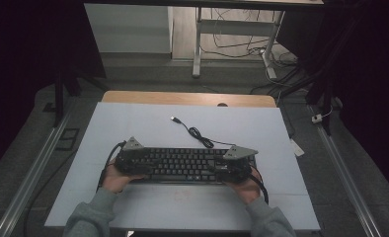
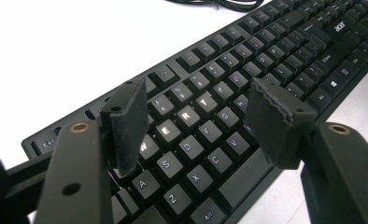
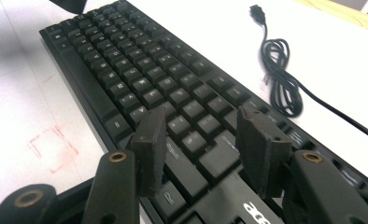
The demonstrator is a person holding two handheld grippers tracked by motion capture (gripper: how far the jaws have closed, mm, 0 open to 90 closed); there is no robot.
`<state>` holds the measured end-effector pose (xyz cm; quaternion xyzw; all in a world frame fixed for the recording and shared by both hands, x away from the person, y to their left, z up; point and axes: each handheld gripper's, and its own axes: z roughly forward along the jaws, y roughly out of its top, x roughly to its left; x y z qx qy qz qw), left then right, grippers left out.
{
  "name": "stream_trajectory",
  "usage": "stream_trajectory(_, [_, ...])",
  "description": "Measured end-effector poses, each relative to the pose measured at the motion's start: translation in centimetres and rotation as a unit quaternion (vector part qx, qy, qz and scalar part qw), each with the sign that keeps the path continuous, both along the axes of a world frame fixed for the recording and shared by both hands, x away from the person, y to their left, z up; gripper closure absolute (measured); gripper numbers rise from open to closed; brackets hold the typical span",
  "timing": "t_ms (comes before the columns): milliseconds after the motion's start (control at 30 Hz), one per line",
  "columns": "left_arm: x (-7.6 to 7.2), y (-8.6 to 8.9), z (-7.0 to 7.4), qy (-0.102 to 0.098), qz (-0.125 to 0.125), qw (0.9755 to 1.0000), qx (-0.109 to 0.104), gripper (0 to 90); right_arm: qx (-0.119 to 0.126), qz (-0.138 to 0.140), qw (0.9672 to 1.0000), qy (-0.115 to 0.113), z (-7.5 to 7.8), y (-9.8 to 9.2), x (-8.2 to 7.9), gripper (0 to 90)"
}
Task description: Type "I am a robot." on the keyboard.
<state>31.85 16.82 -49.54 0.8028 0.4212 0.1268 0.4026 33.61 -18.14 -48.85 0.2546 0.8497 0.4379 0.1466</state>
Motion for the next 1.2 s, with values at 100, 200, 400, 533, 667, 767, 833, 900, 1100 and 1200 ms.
stream_trajectory(100, [0.0, 0.0, 0.0, 0.0, 0.0, 1.0, 0.001, 38.0, -0.003, 0.005, 1.0, 0.001, 0.0, 0.7, 0.1, 55.0])
stream_trajectory(200, [0.0, -0.1, 0.0, 0.001, -0.001, 1.0, 0.001, 37.8, -0.004, 0.012, 0.9999, 0.002, -0.1, 1.3, 0.1, 60.3])
stream_trajectory(400, [0.1, -0.1, -0.1, 0.002, 0.0, 1.0, 0.002, 37.6, 0.003, 0.033, 0.9993, 0.016, -0.2, 2.4, 0.4, 84.0])
stream_trajectory(533, [0.0, -0.1, -0.1, 0.001, 0.0, 1.0, 0.002, 37.6, -0.002, 0.048, 0.9985, 0.026, -0.6, 4.0, 0.9, 89.6])
stream_trajectory(667, [0.1, -0.1, -0.1, 0.003, 0.001, 1.0, 0.002, 37.5, -0.018, 0.058, 0.9978, 0.028, -1.1, 5.4, 1.1, 89.6])
stream_trajectory(767, [0.0, -0.2, -0.1, 0.003, -0.001, 1.0, 0.003, 37.2, -0.024, 0.058, 0.9977, 0.027, -1.4, 6.3, 1.3, 89.5])
stream_trajectory(833, [0.0, -0.2, -0.1, 0.002, -0.002, 1.0, 0.004, 37.2, -0.031, 0.056, 0.9977, 0.025, -1.5, 6.8, 1.5, 89.6])
stream_trajectory(900, [0.0, -0.2, -0.1, 0.001, -0.002, 1.0, 0.003, 37.2, -0.032, 0.051, 0.9978, 0.025, -1.6, 7.1, 1.8, 89.5])
stream_trajectory(1100, [0.0, 0.0, -0.1, 0.002, 0.0, 1.0, 0.003, 37.0, -0.034, 0.04, 0.9983, 0.025, -2.1, 7.8, 3.0, 89.5])
stream_trajectory(1200, [0.0, 0.0, 0.0, 0.001, 0.001, 1.0, 0.003, 37.0, -0.038, 0.036, 0.9983, 0.027, -2.4, 8.2, 3.4, 89.5])
